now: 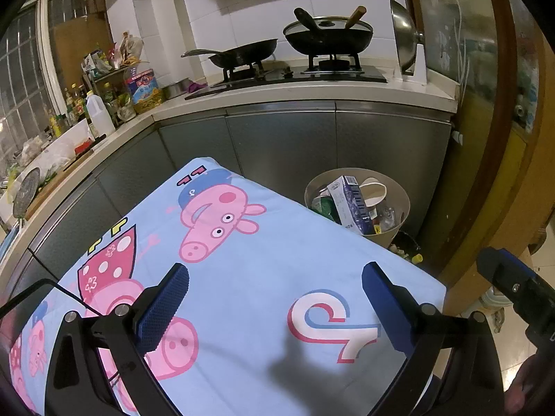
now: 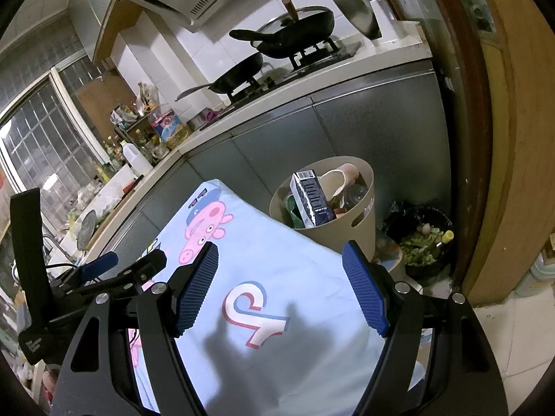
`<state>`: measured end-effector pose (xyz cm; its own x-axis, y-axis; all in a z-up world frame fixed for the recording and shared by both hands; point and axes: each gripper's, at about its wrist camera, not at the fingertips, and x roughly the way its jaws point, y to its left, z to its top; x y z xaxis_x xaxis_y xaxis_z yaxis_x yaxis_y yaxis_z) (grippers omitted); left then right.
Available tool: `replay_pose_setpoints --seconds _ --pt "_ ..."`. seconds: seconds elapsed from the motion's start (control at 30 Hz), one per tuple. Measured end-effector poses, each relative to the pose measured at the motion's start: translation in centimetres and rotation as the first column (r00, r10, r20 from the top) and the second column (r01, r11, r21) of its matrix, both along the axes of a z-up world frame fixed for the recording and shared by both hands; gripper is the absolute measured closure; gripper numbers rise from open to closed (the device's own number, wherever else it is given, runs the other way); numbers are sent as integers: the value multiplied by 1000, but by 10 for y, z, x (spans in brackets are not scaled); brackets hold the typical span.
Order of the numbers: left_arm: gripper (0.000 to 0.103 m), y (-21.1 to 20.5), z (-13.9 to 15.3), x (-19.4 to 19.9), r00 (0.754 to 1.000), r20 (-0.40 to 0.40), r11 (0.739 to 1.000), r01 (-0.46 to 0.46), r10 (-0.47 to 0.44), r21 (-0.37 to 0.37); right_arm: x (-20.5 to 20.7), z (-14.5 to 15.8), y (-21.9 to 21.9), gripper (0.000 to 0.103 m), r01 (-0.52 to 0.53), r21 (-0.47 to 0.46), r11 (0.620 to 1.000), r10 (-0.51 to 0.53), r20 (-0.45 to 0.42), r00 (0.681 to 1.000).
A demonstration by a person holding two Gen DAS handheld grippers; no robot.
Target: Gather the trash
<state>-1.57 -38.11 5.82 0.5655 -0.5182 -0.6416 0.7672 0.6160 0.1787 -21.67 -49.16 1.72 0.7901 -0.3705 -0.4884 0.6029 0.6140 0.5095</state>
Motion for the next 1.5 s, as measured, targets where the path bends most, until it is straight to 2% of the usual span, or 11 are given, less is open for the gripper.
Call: replay_pose_setpoints --seconds 1.5 --pt "4 4 -2 0 1000 10 1000 -16 16 6 -1 4 8 31 -3 -24 1000 3 16 1000"
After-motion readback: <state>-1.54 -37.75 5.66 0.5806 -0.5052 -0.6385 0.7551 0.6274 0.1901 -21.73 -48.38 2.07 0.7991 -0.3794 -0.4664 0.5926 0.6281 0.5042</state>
